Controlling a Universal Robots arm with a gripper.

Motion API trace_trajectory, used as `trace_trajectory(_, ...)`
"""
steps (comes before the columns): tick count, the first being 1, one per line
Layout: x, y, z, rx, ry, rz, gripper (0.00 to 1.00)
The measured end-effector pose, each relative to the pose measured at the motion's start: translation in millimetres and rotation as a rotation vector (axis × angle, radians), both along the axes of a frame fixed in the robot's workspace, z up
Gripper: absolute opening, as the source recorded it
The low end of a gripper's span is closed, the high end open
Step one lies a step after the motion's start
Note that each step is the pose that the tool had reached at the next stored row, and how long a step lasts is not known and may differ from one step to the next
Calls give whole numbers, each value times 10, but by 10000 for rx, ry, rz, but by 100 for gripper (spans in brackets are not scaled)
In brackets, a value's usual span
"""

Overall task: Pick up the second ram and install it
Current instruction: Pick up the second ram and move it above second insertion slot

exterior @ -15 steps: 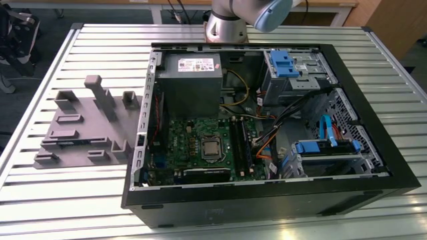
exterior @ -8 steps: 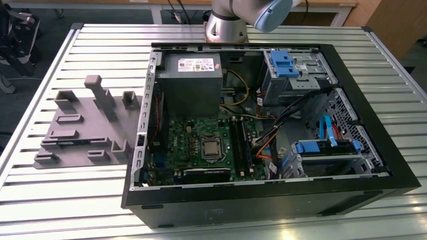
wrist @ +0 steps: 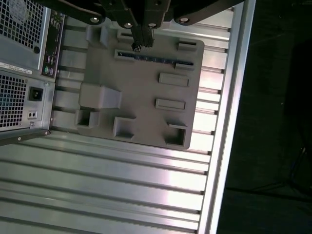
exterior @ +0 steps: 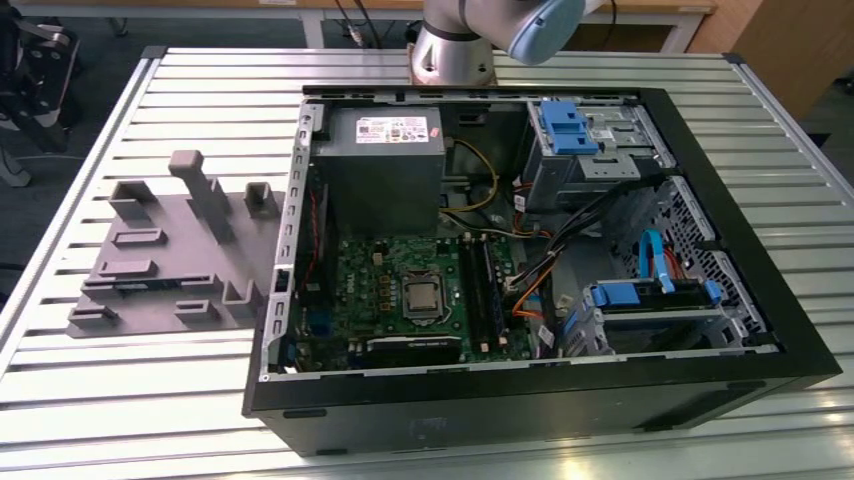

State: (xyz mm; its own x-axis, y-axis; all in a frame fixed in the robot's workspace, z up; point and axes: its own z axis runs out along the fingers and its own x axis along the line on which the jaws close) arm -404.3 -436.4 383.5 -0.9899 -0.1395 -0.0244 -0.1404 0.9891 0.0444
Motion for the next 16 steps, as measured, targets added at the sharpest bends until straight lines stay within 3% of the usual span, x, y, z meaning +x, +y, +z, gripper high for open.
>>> trace_trajectory(9,-3,-3,0,-108,1,410,11)
trace_trajectory(16,-3,-3,1,-118,0,550,11)
